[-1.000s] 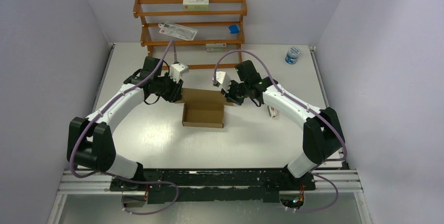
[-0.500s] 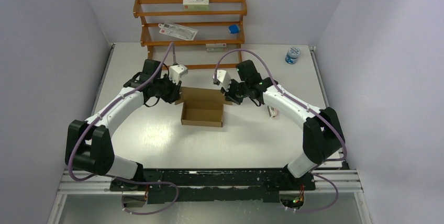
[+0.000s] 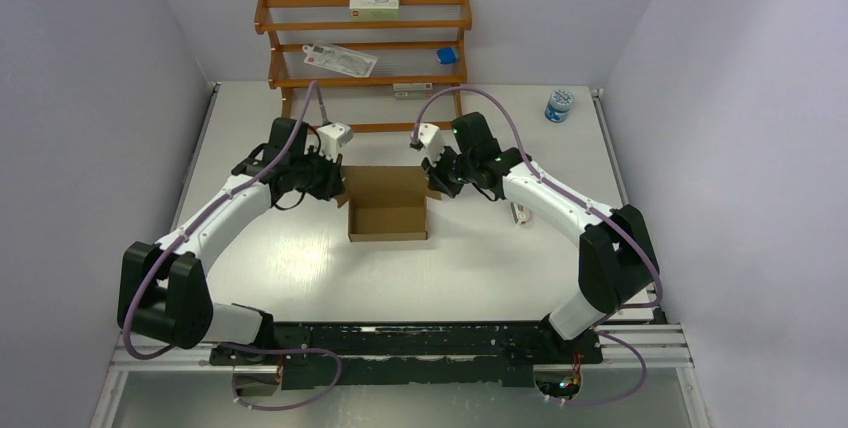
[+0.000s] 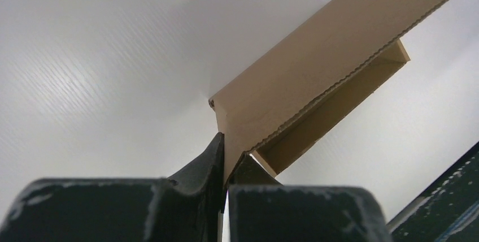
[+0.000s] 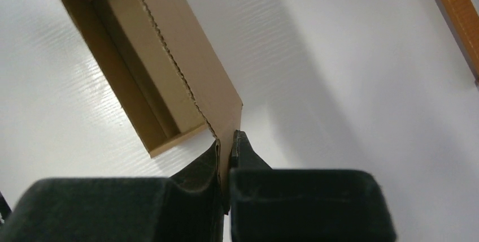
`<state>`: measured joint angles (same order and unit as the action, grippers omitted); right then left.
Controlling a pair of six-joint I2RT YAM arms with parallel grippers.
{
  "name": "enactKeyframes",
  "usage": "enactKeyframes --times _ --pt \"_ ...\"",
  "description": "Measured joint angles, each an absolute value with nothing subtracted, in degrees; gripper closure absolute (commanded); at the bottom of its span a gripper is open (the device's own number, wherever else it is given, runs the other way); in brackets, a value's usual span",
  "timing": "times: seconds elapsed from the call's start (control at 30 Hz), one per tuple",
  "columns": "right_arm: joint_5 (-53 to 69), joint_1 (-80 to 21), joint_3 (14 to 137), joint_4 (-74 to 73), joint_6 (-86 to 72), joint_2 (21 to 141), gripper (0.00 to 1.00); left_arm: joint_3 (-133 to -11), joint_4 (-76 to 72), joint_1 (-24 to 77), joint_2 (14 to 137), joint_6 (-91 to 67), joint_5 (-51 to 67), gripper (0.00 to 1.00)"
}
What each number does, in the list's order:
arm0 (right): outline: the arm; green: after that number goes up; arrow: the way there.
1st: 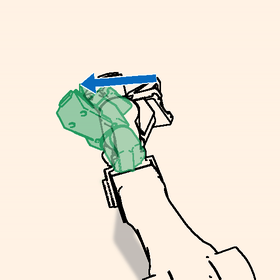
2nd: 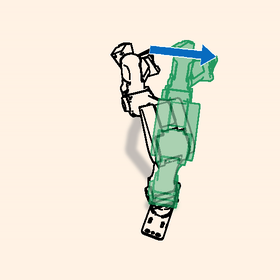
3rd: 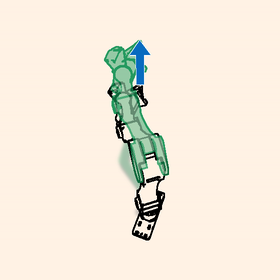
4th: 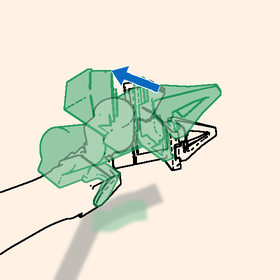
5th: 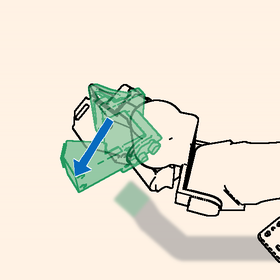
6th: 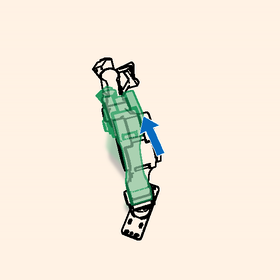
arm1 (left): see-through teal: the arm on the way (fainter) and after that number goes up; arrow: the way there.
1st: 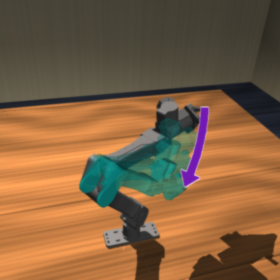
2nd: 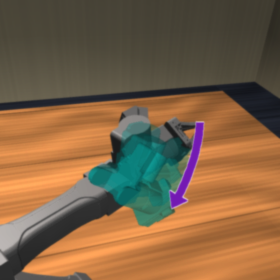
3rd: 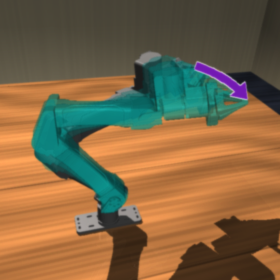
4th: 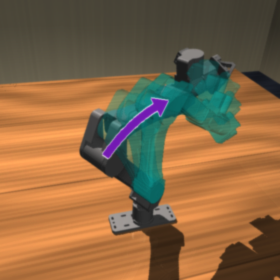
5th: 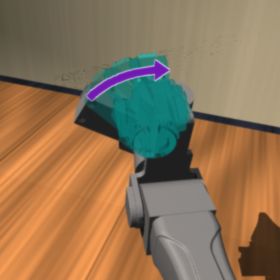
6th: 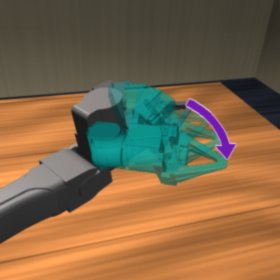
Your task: Fold the paper box
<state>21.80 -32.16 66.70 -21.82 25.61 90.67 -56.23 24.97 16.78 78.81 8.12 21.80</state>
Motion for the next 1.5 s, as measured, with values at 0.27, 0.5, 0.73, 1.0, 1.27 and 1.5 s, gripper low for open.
enactKeyframes --times 0.27,0.5,0.73,1.0,1.27,1.5 --pt "17.45 -32.56 66.83 -21.32 14.72 90.54 1.00 -54.35 23.38 19.86 77.76 -3.18 16.71 0.93" --pt "6.48 -37.63 68.18 -22.48 3.51 90.70 1.00 -54.24 22.65 22.06 76.77 -13.67 8.95 0.95" --pt "-8.91 -43.62 68.40 -22.48 -9.15 90.83 1.00 -52.01 21.21 25.28 73.49 -21.06 1.34 0.91" --pt "-18.94 -44.38 68.27 -19.29 -20.10 90.83 1.00 -47.27 14.15 27.22 70.54 -25.39 0.05 0.91" --pt "-23.55 -44.88 64.07 -14.24 -24.43 90.80 1.00 -44.07 8.82 30.46 70.67 -29.02 -3.86 0.86" --pt "-26.92 -45.34 60.10 -10.37 -25.61 90.80 1.00 -44.07 6.26 33.85 73.21 -32.88 -8.93 0.82"
